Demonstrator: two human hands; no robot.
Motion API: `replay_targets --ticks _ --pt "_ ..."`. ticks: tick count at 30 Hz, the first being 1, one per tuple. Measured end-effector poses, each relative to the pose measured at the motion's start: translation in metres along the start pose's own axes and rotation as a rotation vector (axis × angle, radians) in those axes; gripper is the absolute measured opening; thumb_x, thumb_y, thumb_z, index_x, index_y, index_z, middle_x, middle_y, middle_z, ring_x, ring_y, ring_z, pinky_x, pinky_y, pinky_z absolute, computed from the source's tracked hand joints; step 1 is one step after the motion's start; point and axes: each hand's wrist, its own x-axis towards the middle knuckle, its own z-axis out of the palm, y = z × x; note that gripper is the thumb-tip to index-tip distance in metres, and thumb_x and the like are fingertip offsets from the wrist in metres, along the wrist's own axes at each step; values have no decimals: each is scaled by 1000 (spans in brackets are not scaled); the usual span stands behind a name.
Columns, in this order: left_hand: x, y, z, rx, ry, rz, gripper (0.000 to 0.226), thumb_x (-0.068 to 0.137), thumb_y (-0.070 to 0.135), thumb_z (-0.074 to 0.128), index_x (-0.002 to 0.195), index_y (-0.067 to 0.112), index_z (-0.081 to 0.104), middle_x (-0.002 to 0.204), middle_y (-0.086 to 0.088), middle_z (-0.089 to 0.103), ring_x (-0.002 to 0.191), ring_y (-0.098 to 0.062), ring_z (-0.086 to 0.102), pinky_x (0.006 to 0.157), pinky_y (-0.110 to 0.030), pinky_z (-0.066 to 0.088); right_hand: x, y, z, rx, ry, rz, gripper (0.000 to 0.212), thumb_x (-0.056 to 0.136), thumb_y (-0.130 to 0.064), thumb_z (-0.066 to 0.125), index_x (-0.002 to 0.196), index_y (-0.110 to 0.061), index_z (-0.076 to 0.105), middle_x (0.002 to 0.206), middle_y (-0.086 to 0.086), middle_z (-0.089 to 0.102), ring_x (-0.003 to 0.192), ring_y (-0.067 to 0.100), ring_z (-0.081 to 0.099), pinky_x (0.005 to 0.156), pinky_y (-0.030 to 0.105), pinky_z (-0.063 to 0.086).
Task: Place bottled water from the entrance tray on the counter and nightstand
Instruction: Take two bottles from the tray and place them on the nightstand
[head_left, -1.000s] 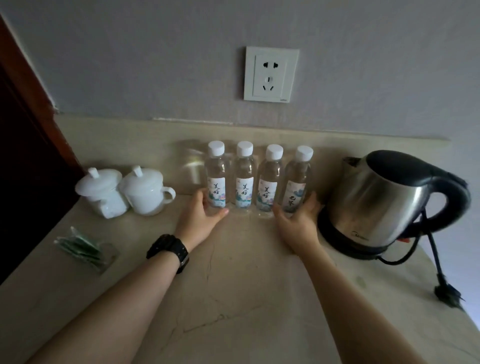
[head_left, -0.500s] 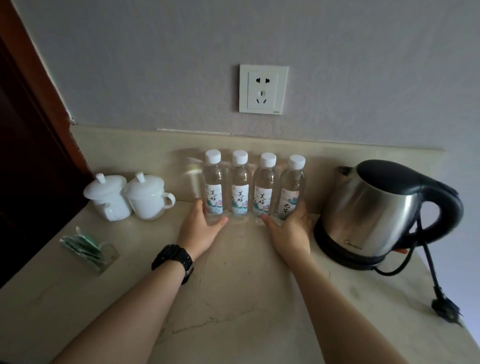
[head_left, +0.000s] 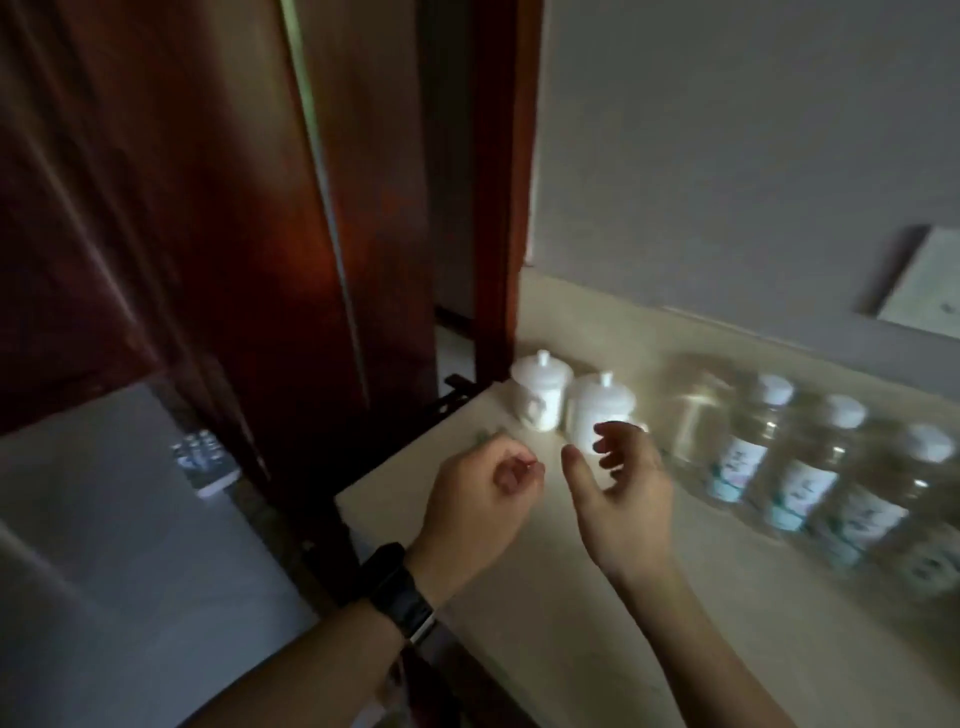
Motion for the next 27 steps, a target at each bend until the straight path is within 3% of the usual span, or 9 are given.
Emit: replay_targets --ticks 3,7,10,13,22,27 --pt "-11 -29 -114 101 182 -73 5 84 26 70 80 25 66 68 10 66 66 -7 65 61 -22 51 -10 -65 86 108 -224 -125 28 77 -46 63 99 -29 61 85 -6 65 80 13 62 68 34 51" --pt "-49 -65 -250 187 481 -192 16 84 13 72 77 26 66 68 4 65 59 -8 60 58 -28 50 -47 -148 198 240 -479 -255 13 85 -31 70 95 -26 64 79 -7 65 82 14 63 70 31 50" --pt "-78 -89 -329 269 654 -261 23 81 10 74 73 28 65 70 6 67 56 -4 58 56 -19 47 -84 -201 273 348 -624 -293 10 83 -24 74 90 -26 67 74 -9 64 77 11 63 69 26 49" --pt "-100 -112 -396 293 775 -322 21 81 10 75 72 26 65 68 6 67 53 -3 56 55 -17 46 -114 -241 335 422 -734 -278 22 84 -16 73 79 -35 62 68 -10 65 65 4 63 62 15 48" --pt "-79 -178 -529 277 827 -303 10 81 7 75 82 15 69 72 8 68 63 -5 61 61 -14 48 -127 -297 468 436 -773 -267 30 85 -8 69 78 -36 60 69 -9 67 64 -1 62 59 10 47" --pt "-35 -250 -576 267 843 -334 15 81 9 75 78 22 68 72 15 68 63 0 60 64 -11 44 -105 -306 561 412 -799 -252 22 87 -9 67 84 -29 62 69 -8 65 62 -6 60 56 9 45"
